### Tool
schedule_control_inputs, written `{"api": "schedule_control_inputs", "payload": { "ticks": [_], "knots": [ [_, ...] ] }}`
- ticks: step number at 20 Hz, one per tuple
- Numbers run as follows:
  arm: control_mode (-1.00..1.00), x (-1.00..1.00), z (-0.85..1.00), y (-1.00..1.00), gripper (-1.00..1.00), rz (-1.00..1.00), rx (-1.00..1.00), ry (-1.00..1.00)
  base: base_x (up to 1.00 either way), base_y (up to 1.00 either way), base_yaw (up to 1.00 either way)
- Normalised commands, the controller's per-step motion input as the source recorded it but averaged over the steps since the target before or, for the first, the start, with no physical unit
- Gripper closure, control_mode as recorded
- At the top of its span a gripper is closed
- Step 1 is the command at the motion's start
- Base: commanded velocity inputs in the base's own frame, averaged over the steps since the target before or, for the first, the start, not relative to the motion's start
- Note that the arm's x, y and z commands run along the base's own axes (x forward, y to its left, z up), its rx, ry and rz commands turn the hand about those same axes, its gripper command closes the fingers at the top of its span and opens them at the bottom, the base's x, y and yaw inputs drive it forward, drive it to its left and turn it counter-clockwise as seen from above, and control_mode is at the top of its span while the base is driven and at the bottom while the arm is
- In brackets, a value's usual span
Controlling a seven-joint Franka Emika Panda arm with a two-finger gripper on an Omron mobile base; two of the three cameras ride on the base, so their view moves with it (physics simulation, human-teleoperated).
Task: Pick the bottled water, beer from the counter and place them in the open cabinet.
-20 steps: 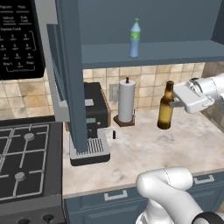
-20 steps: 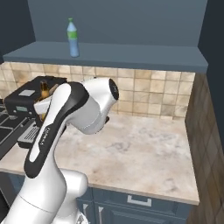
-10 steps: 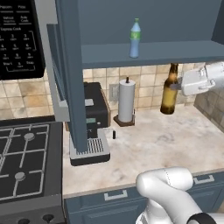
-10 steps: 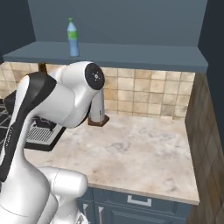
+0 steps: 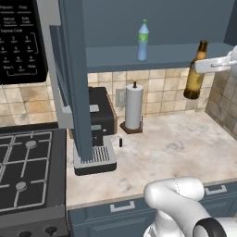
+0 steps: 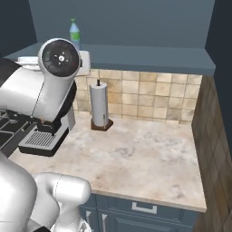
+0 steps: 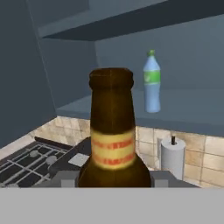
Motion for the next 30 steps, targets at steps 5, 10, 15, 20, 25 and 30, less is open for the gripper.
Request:
{"api": "schedule_control_inputs", "payload": {
  "ticks": [5, 10, 15, 20, 25, 30],
  "knots": [
    [-1.0, 0.3, 0.24, -0.27, 1.0, -0.46, -0.09, 0.0, 0.0, 0.0, 0.0],
    [-1.0, 0.28, 0.27, 0.0, 1.0, -0.27, -0.13, -0.16, 0.0, 0.0, 0.0],
    [-1.0, 0.45, 0.13, -0.02, 1.0, -0.27, -0.11, -0.07, 0.0, 0.0, 0.0],
    [-1.0, 0.67, 0.0, -0.04, 1.0, -0.2, -0.02, 0.03, 0.0, 0.0, 0.0],
    [-1.0, 0.69, 0.06, -0.16, 1.0, -0.09, 0.05, 0.08, 0.0, 0.0, 0.0],
    [-1.0, 0.59, 0.12, -0.26, 1.0, -0.05, 0.07, 0.16, 0.0, 0.0, 0.0]
  ]
}}
